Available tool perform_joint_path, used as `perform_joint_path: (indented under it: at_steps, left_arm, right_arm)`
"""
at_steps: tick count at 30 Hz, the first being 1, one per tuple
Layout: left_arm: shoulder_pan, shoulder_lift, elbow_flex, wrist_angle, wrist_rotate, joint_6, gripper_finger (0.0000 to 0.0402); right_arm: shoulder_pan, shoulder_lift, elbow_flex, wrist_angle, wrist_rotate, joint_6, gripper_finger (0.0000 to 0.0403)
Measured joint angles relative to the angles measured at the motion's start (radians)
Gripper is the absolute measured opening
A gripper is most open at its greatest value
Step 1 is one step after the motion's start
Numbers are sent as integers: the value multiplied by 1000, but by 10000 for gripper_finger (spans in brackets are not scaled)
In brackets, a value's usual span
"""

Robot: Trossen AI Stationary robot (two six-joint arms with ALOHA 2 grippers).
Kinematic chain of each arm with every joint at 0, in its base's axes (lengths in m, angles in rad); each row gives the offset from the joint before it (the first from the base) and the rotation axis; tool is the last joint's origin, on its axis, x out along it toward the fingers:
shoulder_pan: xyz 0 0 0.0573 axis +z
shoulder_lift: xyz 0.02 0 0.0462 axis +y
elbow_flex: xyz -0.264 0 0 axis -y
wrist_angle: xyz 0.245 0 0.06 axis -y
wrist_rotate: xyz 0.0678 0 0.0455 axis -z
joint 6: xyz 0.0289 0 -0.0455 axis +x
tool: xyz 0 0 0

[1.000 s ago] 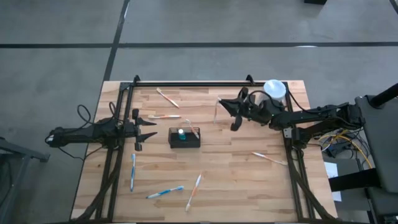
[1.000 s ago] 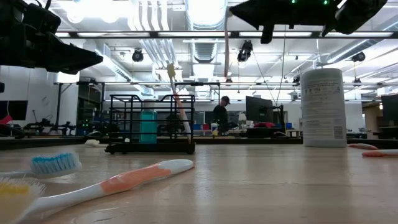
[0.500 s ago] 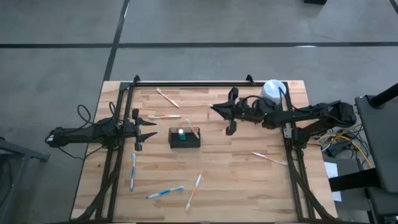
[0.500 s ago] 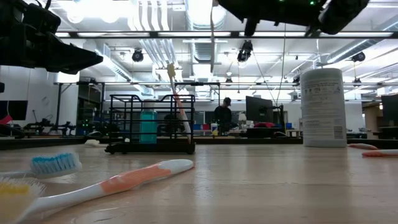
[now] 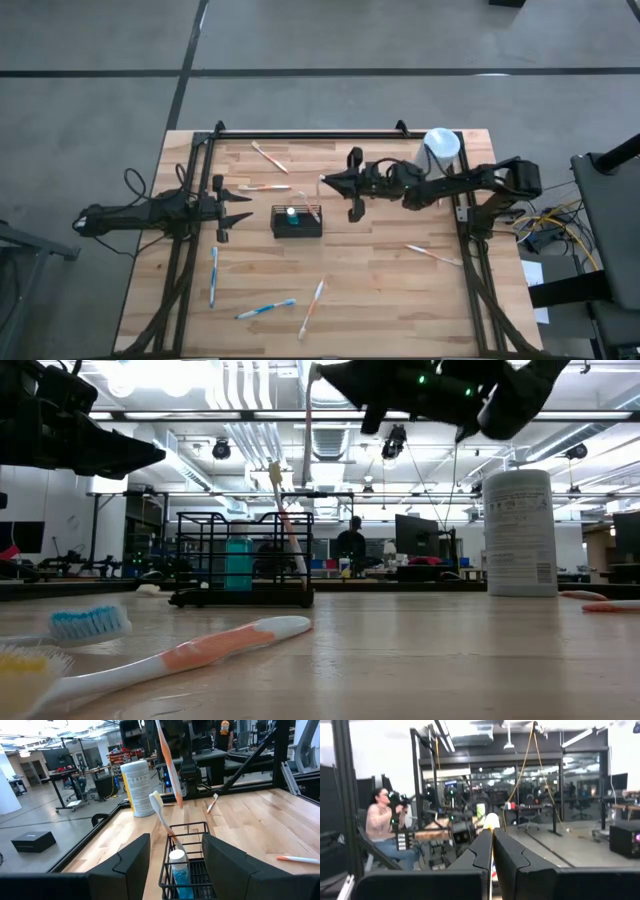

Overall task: Pick & Place toothbrushing station
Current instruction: Put the orange toothbrush into the right section of the wire organizer

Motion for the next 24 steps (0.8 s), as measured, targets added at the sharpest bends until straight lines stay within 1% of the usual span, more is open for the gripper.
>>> perform_joint_path:
  at_steps: [7, 11, 19, 24]
  left_arm:
    - [0, 0, 0, 0, 0, 0, 186]
    - [0, 0, 0, 0, 0, 0, 187]
    - [0, 0, 0, 0, 0, 0, 187]
    - [0, 0, 0, 0, 0, 0, 186]
  right_arm:
    - [0, 103, -1, 124, -4, -14, 8]
    - [0, 129, -5, 116, -1, 6, 8]
    - [0, 131, -40, 101, 7, 8, 8]
    - [2, 131, -63, 92, 38, 5, 8]
